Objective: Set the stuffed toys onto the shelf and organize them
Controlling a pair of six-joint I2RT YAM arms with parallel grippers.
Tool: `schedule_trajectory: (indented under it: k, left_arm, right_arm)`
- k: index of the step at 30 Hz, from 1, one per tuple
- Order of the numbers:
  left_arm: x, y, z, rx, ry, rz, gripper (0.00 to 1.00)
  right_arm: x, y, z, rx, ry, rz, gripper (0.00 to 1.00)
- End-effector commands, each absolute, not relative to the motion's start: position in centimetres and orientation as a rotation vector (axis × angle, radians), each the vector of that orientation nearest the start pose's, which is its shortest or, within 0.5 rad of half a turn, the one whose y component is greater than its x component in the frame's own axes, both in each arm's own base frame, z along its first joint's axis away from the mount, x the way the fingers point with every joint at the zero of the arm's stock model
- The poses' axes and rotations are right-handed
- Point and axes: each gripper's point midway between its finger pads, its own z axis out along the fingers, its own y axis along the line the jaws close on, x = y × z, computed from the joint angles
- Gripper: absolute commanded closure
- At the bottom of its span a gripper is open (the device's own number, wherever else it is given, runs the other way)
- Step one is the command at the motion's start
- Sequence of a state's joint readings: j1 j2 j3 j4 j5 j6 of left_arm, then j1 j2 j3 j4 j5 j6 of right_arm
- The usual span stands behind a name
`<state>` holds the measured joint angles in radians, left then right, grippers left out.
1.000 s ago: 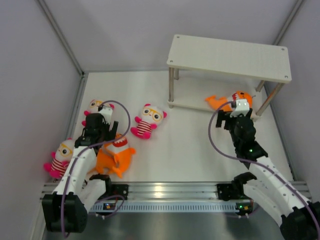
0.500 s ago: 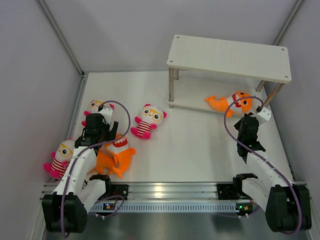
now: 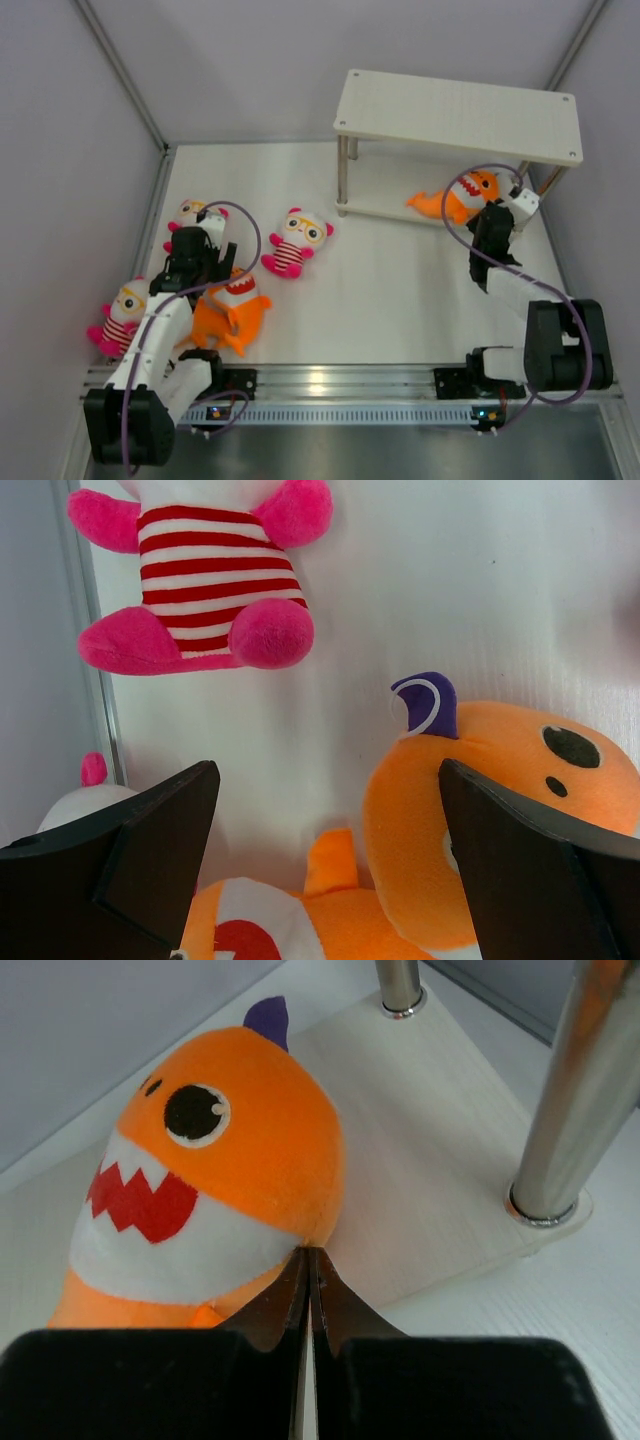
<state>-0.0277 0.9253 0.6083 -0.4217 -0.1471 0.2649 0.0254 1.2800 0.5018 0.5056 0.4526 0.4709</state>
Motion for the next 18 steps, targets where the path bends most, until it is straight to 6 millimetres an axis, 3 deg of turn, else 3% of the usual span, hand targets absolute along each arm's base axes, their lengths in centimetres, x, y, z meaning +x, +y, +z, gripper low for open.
schedule_trajectory:
  k: [1, 9, 12, 14, 17, 18]
  left_arm:
    - [26.8, 2.8, 11.4, 0.291, 2.307, 0.293, 0.02]
    - [26.7, 2.9, 11.4, 0.288, 2.309, 0.302, 0.02]
    - [26.7, 2.9, 11.4, 0.291, 2.311, 0.301, 0.02]
    - [26.8, 2.9, 11.3, 0.291, 2.313, 0.301, 0.02]
    - [26.7, 3.0, 11.3, 0.293, 2.314, 0.303, 0.02]
    - [26.8, 2.9, 11.4, 0.29, 2.312, 0.303, 0.02]
  right_arm:
    - [41.1, -7.5, 18.3, 0.721, 1.528, -0.091, 1.0]
    - [43.0, -9.3, 17.0, 0.684, 1.585, -0.182, 1.0]
    - [42.0, -8.6, 18.4, 0.637, 1.599, -0.178, 0.92]
    - [40.2, -8.1, 19.1, 0.633, 1.615, -0.179, 0.81]
    - [37.3, -7.6, 19.6, 0.643, 1.599, -0.213, 0.78]
    - [36.7, -6.3, 19.5, 0.629, 1.607, -0.21, 0.78]
